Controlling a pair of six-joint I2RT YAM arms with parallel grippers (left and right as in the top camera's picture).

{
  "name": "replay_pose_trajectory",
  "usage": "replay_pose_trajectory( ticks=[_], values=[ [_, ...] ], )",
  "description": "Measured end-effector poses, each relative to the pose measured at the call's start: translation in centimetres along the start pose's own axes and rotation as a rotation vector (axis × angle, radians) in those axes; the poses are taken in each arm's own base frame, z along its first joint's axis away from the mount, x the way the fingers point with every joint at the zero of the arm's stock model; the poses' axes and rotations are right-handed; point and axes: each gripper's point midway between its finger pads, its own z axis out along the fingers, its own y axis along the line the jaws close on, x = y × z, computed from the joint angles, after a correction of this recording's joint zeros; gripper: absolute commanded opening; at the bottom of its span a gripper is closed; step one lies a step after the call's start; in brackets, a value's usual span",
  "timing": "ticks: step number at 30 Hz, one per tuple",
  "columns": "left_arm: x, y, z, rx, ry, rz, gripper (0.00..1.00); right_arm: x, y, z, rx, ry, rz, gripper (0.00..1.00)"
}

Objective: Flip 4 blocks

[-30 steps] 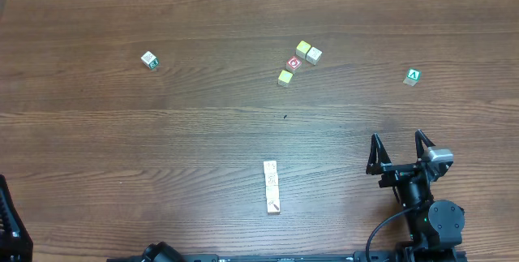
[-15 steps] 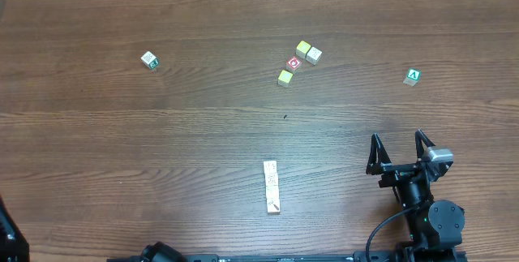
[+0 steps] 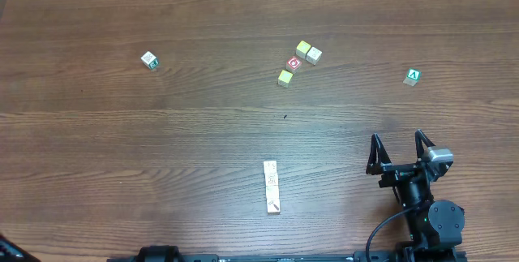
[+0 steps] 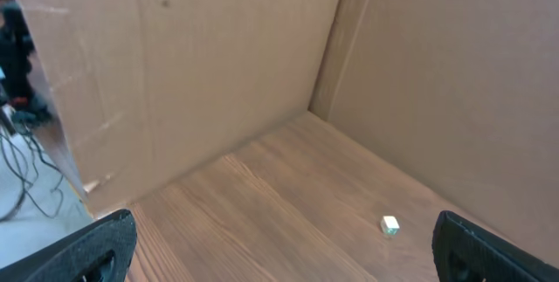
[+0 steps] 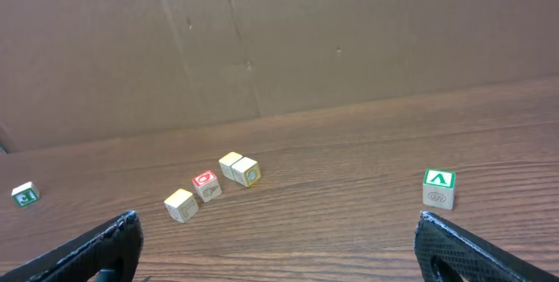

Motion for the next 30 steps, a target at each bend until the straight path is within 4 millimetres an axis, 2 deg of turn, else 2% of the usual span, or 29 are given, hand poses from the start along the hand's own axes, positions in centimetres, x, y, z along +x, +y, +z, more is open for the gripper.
replay_pose_trajectory(
  ticks=[7, 13, 18, 22, 27, 30],
  values=[
    [2.0, -3.3, 0.7, 0.148, 0.07, -0.004, 1.0, 0.0, 0.0, 0.0, 0.0, 0.0, 0.0, 1.0],
    [4.2, -8.0, 4.0, 0.327, 0.017, -0.044, 1.0, 0.0, 0.0, 0.0, -0.001, 0.0, -0.004, 1.0],
    [10.0, -11.6, 7.4, 0.492, 0.001, -0.057, 1.0, 0.0, 0.0, 0.0, -0.001, 0.0, -0.008, 1.0],
    [15.6, -14.3, 9.4, 0.638, 0.006, -0.057, 1.0, 0.0, 0.0, 0.0, -0.001, -0.001, -0.008, 1.0],
    [20.0, -16.0, 11.0, 0.752, -0.046, -0.093, 1.0, 0.0, 0.0, 0.0, -0.001, 0.001, -0.011, 1.0],
    [21.2, -16.6, 11.7, 0.797, -0.103, -0.141, 1.0, 0.0, 0.0, 0.0, -0.001, 0.0, -0.01, 1.0]
  ],
)
